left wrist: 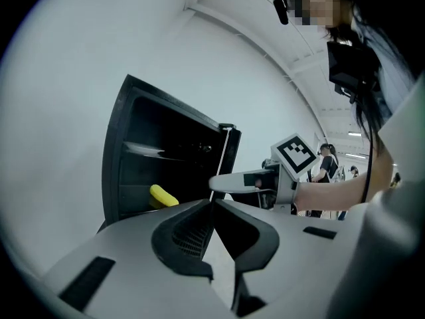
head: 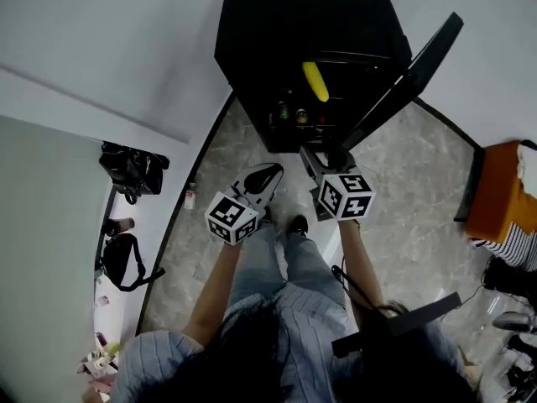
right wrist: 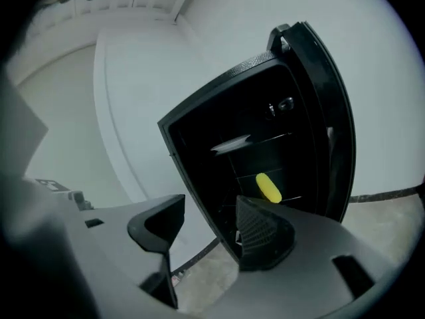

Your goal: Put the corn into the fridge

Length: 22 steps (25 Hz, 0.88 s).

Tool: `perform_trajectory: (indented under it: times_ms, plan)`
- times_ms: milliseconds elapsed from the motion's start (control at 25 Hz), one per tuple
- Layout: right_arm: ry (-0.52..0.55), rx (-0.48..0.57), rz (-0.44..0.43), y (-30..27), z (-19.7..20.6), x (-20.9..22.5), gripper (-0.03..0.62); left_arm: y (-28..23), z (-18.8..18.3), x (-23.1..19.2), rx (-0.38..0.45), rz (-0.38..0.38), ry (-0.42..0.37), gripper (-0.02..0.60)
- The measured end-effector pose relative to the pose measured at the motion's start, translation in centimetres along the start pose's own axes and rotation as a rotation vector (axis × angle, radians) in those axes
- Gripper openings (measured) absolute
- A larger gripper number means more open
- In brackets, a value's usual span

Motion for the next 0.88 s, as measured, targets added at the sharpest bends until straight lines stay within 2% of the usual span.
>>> perform_trajectory:
  times_ms: [360, 680, 880]
  plan:
    - [-0.016, 0.003, -0.076, 5.8, -1.0, -3.8, 0.244, 2.9, -3.0, 4.3, 0.074, -0.027, -0.018, 0.011]
    - [-0.017, 0.006, -0.068, 8.9, -0.3, -4.4, 0.222, 2.6, -2.4, 6.8, 0.062, 0.008, 0.017, 0.011]
    - [-0.039, 0.020, -0.065, 9.7, -0.6, -5.7, 0.195, 3.8, -3.3, 7.2, 0.041, 0.011, -0.022, 0.011]
Point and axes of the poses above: the fingertips, and each gripper's own axes: y backward along the fingers, x to its right, z out of its underside, the point moved 1 cm from there along y, backward along the fingers, and after that the axes turned 12 degrees about y, right-handed, at the moved point
